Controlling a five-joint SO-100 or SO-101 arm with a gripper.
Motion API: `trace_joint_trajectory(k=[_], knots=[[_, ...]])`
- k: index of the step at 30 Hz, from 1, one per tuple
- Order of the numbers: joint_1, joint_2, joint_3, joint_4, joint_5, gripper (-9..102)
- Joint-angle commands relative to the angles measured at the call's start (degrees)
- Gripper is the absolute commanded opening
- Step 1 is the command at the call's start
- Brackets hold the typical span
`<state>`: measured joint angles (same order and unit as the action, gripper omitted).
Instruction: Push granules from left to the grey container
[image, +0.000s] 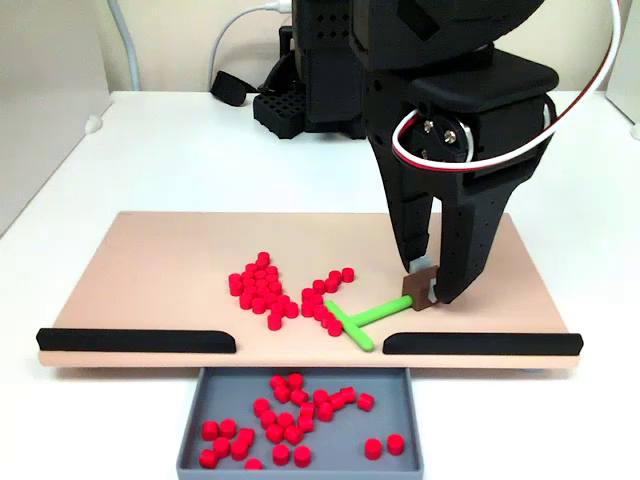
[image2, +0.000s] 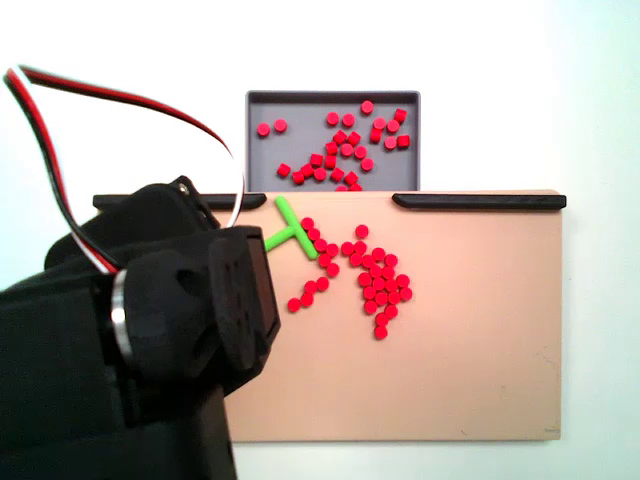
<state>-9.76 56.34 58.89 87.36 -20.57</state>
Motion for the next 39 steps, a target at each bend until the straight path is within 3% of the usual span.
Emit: trace_joint_trajectory(k=[1, 17, 27, 39], knots=[[0.26, 0.97, -0.97, -0.35, -4.83, 0], [3.08, 0.62, -1.14, -0.35, -14.94, 0], [4.39, 2.02, -1.23, -0.44, -31.2, 0], [6.86, 8.88, -0.35, 0.79, -40.52, 0]])
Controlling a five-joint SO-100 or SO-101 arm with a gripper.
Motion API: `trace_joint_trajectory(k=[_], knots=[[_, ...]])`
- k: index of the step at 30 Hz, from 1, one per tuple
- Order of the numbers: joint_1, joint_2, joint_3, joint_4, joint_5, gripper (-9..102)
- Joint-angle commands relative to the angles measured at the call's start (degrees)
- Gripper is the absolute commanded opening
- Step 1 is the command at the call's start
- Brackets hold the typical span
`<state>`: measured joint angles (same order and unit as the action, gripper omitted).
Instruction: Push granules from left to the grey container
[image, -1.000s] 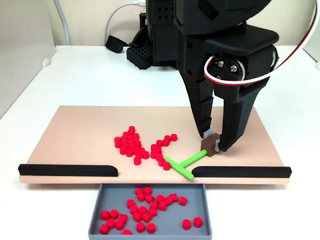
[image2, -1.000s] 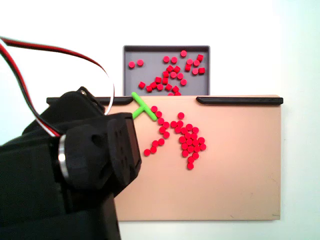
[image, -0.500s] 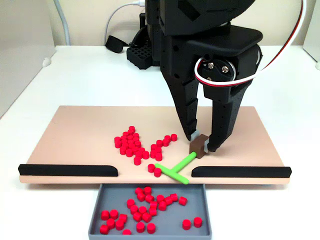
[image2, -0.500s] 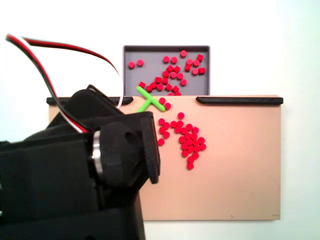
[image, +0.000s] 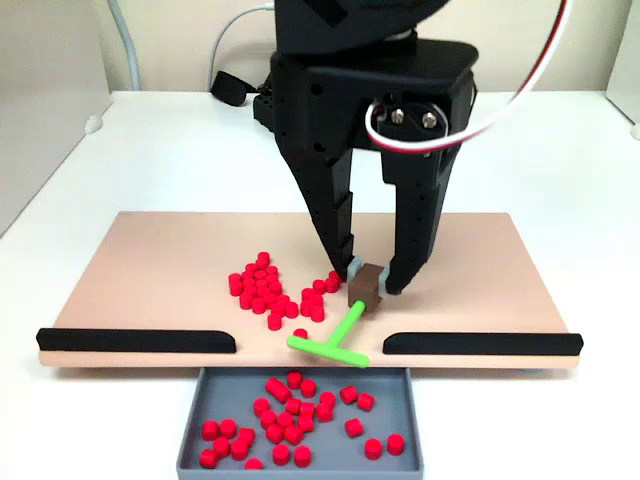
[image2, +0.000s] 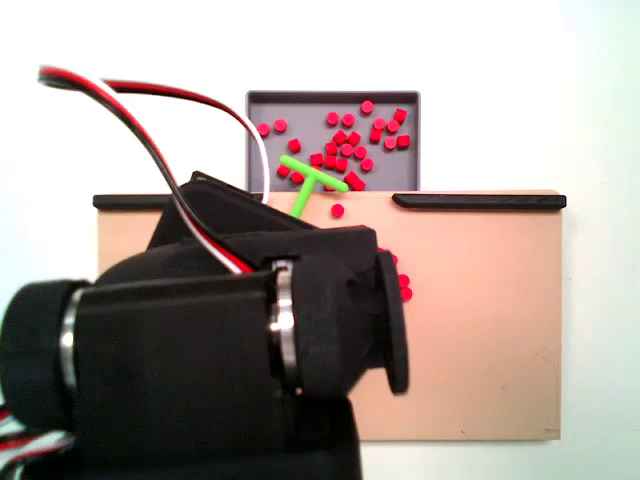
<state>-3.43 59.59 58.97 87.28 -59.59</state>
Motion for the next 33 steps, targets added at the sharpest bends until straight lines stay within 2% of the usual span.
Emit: trace_joint_trajectory(k=[1, 7, 16, 21, 33], knots=[[0.53, 6.5, -0.44, 1.76, -2.02, 0], [-0.88, 11.95, 1.41, 6.33, -2.9, 0], [-2.37, 33.57, 27.6, 6.42, -13.97, 0], [-2.11, 42.01, 36.91, 6.42, -19.95, 0], [2.81, 43.07, 38.32, 6.33, -26.72, 0]])
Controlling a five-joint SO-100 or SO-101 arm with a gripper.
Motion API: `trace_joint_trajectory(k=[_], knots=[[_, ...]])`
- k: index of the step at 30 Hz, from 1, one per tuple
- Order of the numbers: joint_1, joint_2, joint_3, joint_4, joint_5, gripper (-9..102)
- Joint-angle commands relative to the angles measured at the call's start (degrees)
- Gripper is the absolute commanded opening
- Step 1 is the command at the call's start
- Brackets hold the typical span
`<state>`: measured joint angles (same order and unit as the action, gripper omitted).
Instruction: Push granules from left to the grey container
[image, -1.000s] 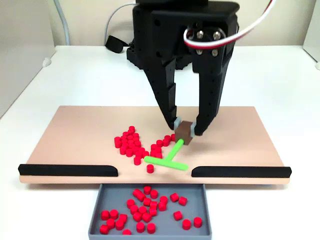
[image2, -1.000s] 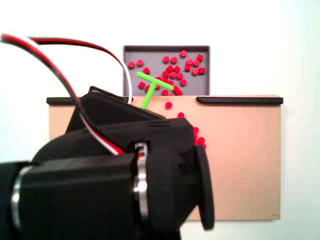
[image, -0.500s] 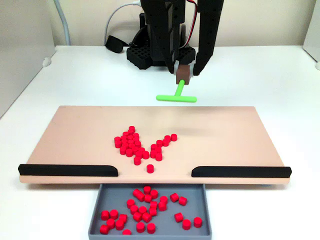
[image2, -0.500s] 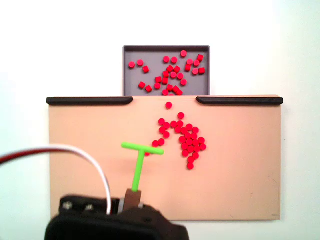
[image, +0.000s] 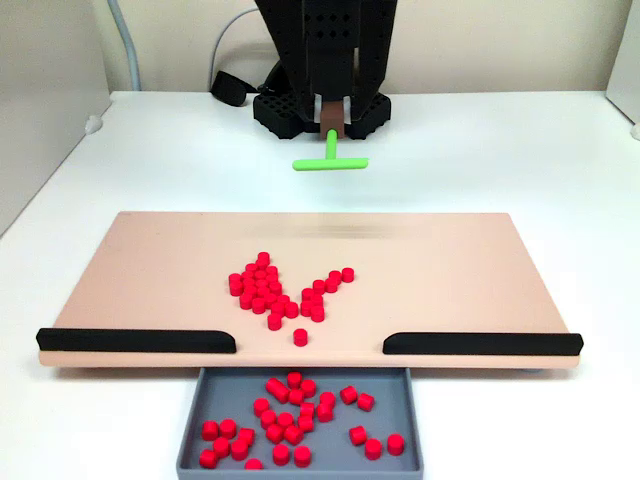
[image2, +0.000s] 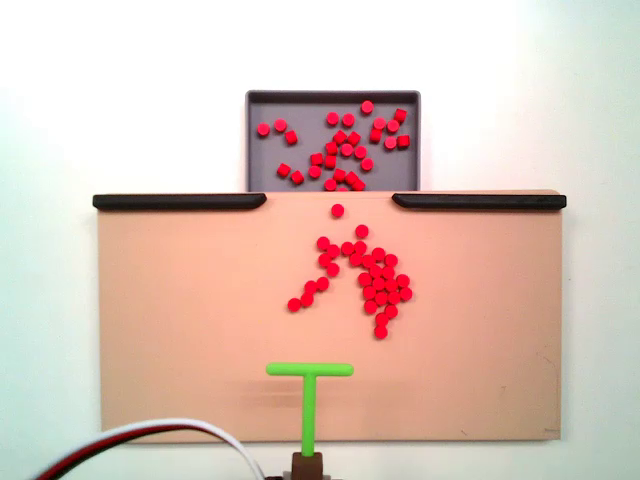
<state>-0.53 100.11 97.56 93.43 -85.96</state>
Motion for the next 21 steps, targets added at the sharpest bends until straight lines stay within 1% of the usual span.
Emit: trace_joint_trajectory(k=[1, 8, 21], knots=[[-0.18, 2.46, -0.26, 0.18, -0.09, 0], [0.09, 0.35, -0.53, -0.26, 1.76, 0], [-1.23, -1.05, -1.14, -0.44, 0.62, 0]])
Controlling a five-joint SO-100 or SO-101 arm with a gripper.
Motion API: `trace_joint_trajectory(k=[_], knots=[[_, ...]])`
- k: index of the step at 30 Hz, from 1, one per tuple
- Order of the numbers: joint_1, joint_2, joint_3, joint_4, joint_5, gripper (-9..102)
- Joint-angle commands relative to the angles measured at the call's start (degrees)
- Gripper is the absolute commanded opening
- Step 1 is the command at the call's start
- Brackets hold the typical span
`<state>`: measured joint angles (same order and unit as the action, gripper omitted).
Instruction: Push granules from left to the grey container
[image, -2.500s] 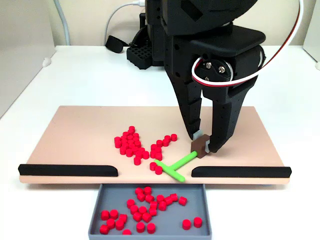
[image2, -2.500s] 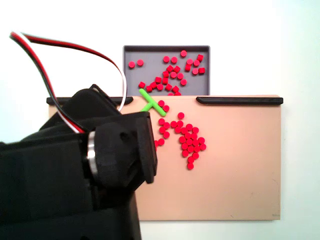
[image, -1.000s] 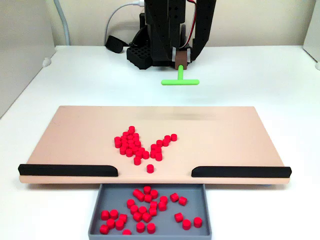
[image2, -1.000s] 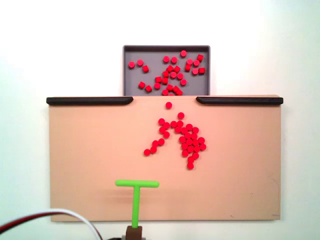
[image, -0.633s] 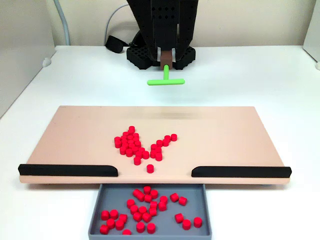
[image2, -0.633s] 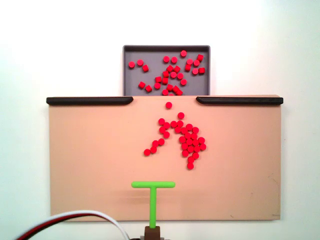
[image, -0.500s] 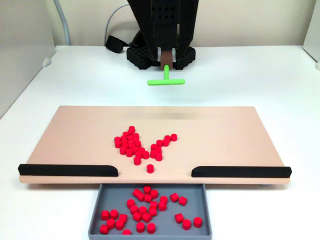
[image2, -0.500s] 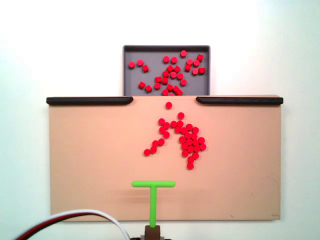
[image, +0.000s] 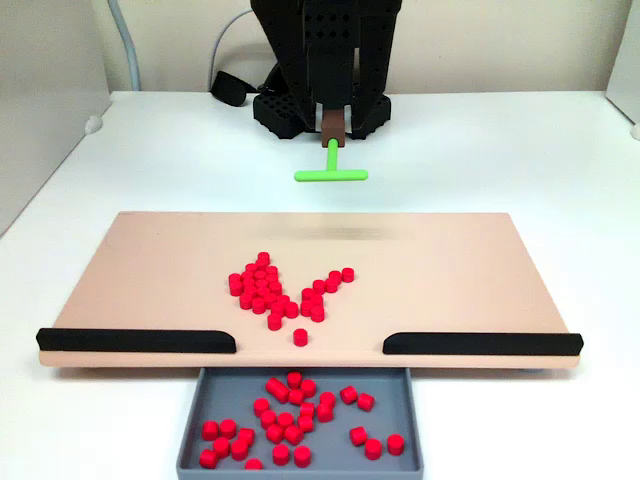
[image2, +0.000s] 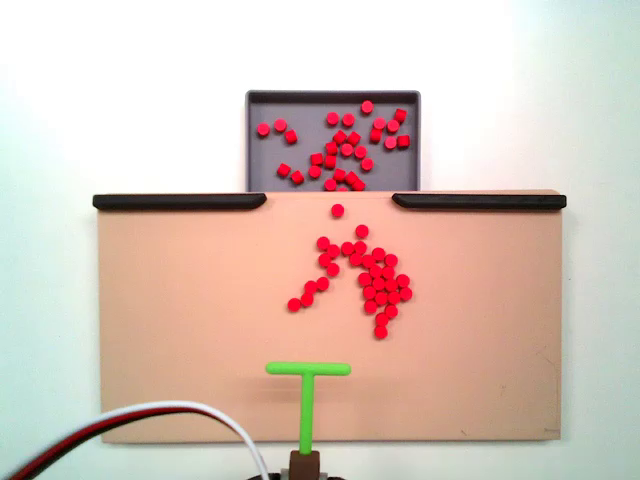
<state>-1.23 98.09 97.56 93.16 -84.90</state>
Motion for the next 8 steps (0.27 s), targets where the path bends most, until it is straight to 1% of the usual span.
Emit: trace_joint_trajectory(k=[1, 8], knots=[[-0.62, 0.97, -1.05, -0.18, -0.7, 0], [-0.26, 1.32, -0.62, -0.18, -2.72, 0]])
